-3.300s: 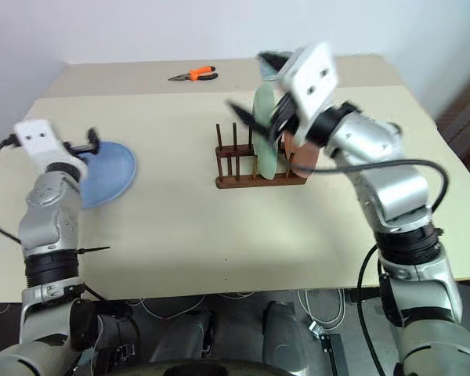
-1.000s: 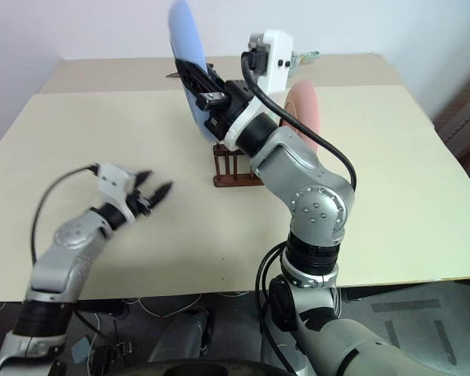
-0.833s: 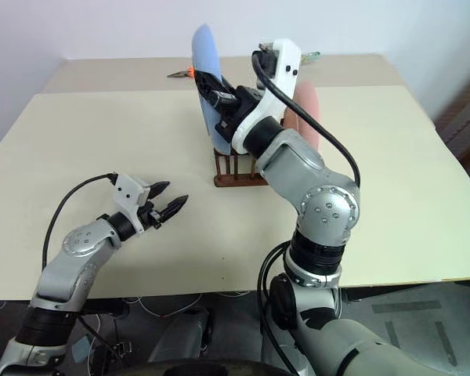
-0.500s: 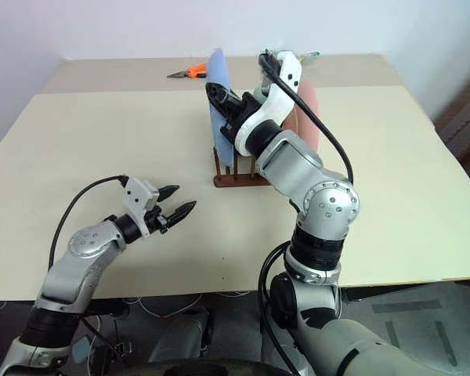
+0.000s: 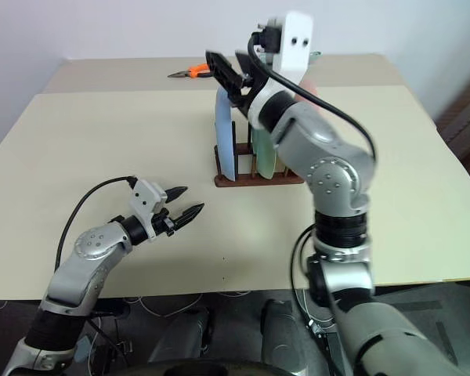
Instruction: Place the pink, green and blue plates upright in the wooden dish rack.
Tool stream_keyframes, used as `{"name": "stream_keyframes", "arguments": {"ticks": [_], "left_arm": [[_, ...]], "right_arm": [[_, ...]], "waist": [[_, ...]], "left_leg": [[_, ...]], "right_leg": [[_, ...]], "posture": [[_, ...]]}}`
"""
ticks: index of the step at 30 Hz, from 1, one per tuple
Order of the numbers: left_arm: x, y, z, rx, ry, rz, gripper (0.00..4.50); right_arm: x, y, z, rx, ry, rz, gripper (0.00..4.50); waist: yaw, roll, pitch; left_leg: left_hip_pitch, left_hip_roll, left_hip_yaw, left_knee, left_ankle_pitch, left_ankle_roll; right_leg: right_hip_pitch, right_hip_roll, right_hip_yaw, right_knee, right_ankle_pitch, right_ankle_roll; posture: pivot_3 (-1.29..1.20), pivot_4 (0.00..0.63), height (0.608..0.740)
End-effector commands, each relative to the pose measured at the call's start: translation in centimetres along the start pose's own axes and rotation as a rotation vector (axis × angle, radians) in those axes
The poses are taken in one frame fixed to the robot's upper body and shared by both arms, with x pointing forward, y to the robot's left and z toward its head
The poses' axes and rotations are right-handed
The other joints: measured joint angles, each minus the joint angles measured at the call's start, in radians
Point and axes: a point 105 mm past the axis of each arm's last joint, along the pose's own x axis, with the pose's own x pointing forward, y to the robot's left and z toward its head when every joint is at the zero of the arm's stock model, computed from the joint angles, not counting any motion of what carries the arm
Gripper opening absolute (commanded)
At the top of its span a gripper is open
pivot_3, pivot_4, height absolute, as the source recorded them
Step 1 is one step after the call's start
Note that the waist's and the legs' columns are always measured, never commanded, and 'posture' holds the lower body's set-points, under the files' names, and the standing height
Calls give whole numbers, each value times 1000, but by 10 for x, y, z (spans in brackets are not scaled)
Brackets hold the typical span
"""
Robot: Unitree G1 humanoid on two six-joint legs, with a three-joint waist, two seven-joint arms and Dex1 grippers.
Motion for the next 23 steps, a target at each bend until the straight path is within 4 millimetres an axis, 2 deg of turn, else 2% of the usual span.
{"name": "stream_keyframes", "arguments": {"ticks": [1,4,7,10,12,17,23], "left_arm": [[-4,13,5,40,-18,41,3115],[-10,35,-6,46,9,130,3115],[-21,55,-21,65,52,206,3115],[-33,71,-29,64,71,255,3115],[-39,75,-31,70,76,258,3115],[-48,75,-35,72,87,257,3115],[-57,73,-41,73,93,264,3115]], "right_arm": [[-37,-8,27,-201,-51,92,3038],[-81,-49,17,-306,81,-14,3038],[-134,-85,2,-314,229,-127,3038],[-184,-101,-31,-286,430,-176,3038],[-203,-103,-54,-263,525,-177,3038],[-216,-111,-92,-263,607,-199,3038],[-212,-124,-110,-277,613,-214,3038]], "waist": [[4,-1,-1],[7,-2,-1],[8,-1,-1],[6,-1,-1],[2,0,-1],[2,1,-2],[6,1,-1]], "left_leg": [[0,0,0,0,0,0],[1,0,-1,1,-1,1],[1,0,0,2,-1,2],[1,0,1,1,-2,3],[2,0,2,2,-2,3],[3,0,4,3,-2,3],[2,0,4,3,-2,3]], "right_leg": [[1,0,0,-1,0,0],[6,0,-2,-4,-4,3],[6,-2,-1,-5,-5,1],[6,-2,-1,-5,-3,0],[6,-2,0,-4,-3,0],[6,-3,1,-4,-5,2],[6,-4,0,-4,-4,0]], "posture": [[0,150,740],[0,150,740],[0,150,740],[0,150,740],[0,150,740],[0,150,740],[0,150,740]]}}
